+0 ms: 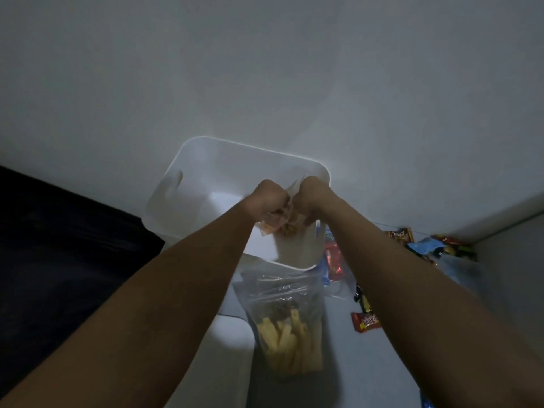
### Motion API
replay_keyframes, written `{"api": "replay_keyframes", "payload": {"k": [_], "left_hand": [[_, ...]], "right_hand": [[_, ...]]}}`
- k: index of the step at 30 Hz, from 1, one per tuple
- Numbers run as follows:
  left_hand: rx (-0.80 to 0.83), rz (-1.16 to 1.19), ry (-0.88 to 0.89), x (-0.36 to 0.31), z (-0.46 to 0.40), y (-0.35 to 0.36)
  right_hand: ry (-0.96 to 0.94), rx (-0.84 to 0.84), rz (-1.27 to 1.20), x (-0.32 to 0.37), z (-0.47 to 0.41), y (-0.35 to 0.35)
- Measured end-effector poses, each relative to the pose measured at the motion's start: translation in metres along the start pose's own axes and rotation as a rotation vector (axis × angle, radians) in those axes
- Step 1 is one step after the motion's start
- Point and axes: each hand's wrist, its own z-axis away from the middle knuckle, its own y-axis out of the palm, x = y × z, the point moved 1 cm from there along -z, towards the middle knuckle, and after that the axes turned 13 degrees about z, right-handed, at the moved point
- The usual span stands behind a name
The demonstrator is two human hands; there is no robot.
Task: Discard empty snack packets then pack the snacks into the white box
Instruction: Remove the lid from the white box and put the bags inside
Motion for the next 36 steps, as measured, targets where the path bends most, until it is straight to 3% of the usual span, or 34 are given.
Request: {"api": "replay_keyframes", "payload": {"k": [4, 8, 16, 18, 21, 23, 26, 31, 34, 36], "left_hand": [[0.038, 0.073, -0.008, 0.001, 0.004, 0.001], [-0.015, -0.020, 0.087, -0.005, 0.016, -0.006], [-0.214, -0.107, 0.411, -0.005, 0.100, -0.033], [-0.142, -0.150, 0.307, 0.004, 0.126, -0.040], [0.086, -0.336, -0.118, 0.027, 0.156, -0.051], [0.096, -0.508, -0.223, 0.044, 0.159, -0.053], [0.015, -0.735, -0.025, 0.070, 0.150, -0.040], [0.009, -0.421, 0.311, 0.107, 0.144, -0.015], [-0.036, -0.427, 0.447, 0.112, 0.146, -0.010], [-0.016, -0.478, 0.477, 0.108, 0.149, -0.006]], "right_hand": [[-0.042, -0.167, 0.063, -0.011, 0.010, -0.020], [0.004, -0.221, -0.174, -0.034, 0.026, -0.033], [-0.019, 0.125, -0.039, -0.097, 0.078, 0.003], [-0.050, 0.198, -0.020, -0.106, 0.087, 0.025], [-0.139, 0.197, -0.026, -0.110, 0.098, 0.054], [-0.166, 0.136, -0.071, -0.110, 0.105, 0.067], [-0.136, 0.007, -0.157, -0.113, 0.111, 0.085], [-0.134, -0.108, -0.249, -0.118, 0.125, 0.099], [-0.195, -0.040, -0.275, -0.121, 0.138, 0.092], [-0.259, 0.070, -0.153, -0.125, 0.146, 0.085]]}}
